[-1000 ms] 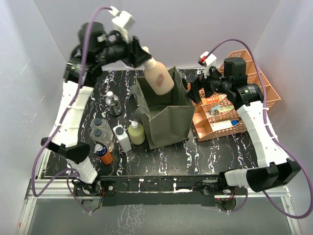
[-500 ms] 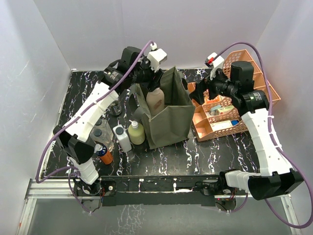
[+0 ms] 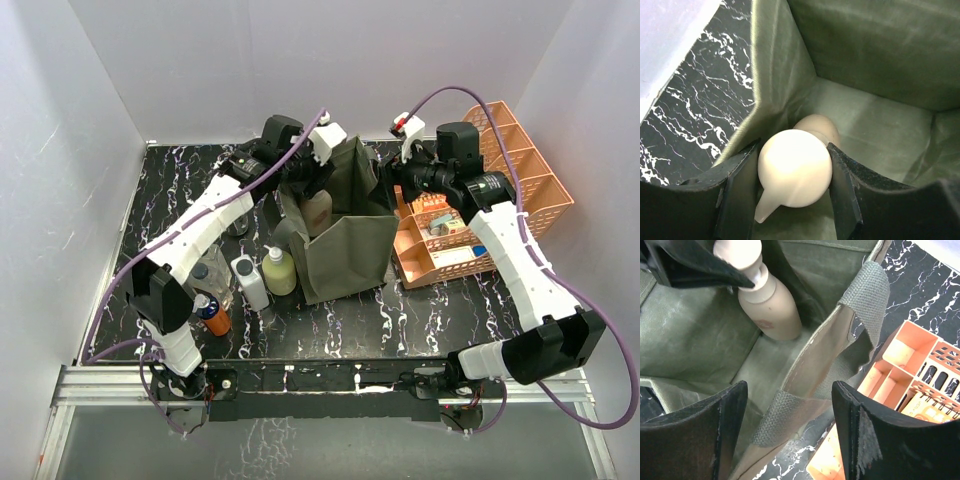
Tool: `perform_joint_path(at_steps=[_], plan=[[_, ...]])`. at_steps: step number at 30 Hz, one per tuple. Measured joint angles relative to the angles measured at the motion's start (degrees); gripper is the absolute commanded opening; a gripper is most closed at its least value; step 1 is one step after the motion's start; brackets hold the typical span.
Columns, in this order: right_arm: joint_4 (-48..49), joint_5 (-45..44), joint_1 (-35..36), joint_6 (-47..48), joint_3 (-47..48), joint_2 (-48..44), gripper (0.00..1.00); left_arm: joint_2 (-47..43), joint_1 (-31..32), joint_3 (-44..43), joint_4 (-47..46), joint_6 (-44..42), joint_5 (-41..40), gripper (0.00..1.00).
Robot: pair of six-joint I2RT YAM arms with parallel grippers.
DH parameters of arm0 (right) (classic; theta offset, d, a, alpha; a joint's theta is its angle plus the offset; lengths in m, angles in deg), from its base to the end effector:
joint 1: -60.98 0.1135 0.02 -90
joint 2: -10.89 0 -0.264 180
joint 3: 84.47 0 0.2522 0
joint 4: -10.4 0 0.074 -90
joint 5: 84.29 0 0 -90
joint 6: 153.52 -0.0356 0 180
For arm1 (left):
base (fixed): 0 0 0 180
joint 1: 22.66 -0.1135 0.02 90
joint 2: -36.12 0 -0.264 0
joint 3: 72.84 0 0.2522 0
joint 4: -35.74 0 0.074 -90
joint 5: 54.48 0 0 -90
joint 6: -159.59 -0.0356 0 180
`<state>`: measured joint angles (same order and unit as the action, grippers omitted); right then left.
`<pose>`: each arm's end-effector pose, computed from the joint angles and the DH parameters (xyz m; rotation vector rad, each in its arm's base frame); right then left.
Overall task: Place the personal care products into the canvas bag
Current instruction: Place the care product in the canvas bag.
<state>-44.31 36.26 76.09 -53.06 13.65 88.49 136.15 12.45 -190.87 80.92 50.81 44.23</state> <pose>0.2715 0.0920 0.4009 -0.7666 1.9956 0.6228 0.3265 -0.2362 0.4015 1.0156 1.7872 -0.3329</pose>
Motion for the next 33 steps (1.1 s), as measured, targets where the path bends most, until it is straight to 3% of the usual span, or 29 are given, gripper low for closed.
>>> perform_joint_path(at_steps=[5, 9, 13, 22, 26, 33], plan=[[1.6, -1.2, 0.4, -0.5, -1.3, -0.2, 0.45, 0.0, 0.0, 4.9, -1.6, -2.3, -0.1, 0.0], [2.4, -2.0, 0.4, -0.9, -2.8, -1.1, 0.22, 0.0, 0.0, 6.3, -1.9, -3.8, 0.3, 0.0], [3.3, -2.2, 0.4, -1.5, -4.3, -2.5, 0.1, 0.0, 0.0, 8.9, -4.8, -5.1, 0.5, 0.0], [3.5, -2.3, 0.4, -1.7, -4.7, -3.2, 0.1, 0.1, 0.2, 12.6, -6.6, -7.2, -0.4, 0.0], [4.0, -2.1, 0.4, -1.7, -5.5, -3.7, 0.18, 0.1, 0.2, 13.3, -6.6, -8.3, -0.3, 0.0], [5.1, -1.8, 0.4, -1.7, -6.4, -4.5, 0.23, 0.1, 0.2, 14.4, -8.2, -9.4, 0.1, 0.02]])
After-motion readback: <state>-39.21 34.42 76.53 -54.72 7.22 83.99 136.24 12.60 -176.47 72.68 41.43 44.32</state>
